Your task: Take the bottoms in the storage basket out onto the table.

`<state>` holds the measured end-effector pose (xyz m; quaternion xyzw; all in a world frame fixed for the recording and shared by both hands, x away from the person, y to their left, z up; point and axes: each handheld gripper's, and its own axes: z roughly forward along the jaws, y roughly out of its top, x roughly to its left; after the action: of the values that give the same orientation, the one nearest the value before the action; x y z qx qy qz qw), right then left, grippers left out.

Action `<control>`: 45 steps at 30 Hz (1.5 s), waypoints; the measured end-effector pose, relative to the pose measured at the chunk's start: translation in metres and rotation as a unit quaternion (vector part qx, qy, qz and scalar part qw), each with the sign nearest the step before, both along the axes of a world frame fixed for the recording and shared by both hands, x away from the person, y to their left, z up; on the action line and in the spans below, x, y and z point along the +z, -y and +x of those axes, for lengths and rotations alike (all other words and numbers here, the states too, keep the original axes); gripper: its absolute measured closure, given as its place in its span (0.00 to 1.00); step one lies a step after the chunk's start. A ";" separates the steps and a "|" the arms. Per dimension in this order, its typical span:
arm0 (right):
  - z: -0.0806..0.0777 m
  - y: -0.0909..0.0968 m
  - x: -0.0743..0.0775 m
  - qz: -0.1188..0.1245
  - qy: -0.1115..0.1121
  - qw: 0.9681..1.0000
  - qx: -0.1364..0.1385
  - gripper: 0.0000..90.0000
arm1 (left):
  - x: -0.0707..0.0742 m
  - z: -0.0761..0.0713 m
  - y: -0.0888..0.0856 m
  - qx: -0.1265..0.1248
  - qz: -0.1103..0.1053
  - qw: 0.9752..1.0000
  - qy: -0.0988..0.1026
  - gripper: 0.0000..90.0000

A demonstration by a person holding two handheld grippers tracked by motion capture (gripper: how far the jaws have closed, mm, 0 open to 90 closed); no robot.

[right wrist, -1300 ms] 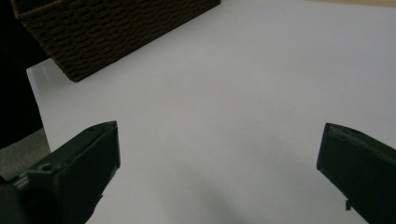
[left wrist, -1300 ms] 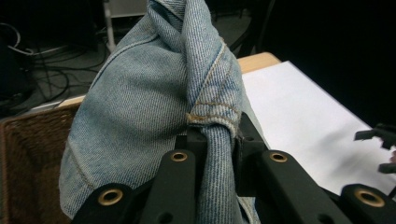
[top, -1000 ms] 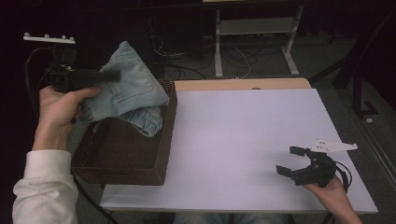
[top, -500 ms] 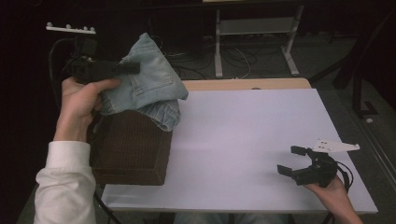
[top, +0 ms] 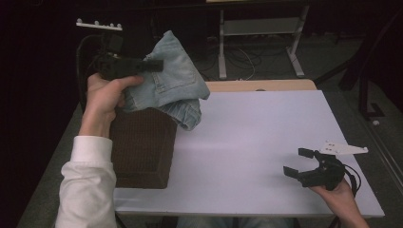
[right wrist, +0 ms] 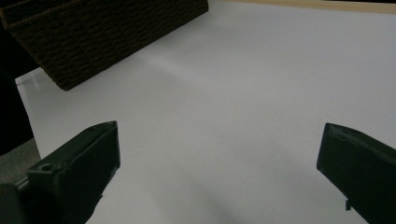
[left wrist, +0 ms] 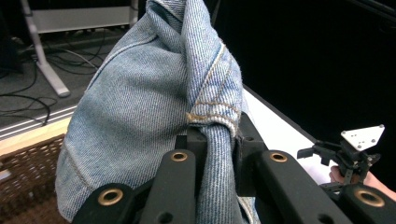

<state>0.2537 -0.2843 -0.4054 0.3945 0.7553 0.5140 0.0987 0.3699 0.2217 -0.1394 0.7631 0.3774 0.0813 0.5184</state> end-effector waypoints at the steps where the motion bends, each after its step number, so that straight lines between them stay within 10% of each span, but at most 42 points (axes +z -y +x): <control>1: 0.000 0.000 0.000 -0.002 0.000 1.000 0.000 0.00 | 0.000 0.001 0.002 -0.002 0.001 1.000 0.000 0.89; 45: -0.002 0.001 0.000 0.002 0.000 1.000 0.008 0.00 | -0.053 0.036 0.092 -0.089 -0.024 0.995 -0.044 0.89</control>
<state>0.2521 -0.2849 -0.4052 0.3886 0.7576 0.5160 0.0937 0.4059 0.1302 -0.1924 0.7837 0.3317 -0.0081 0.5251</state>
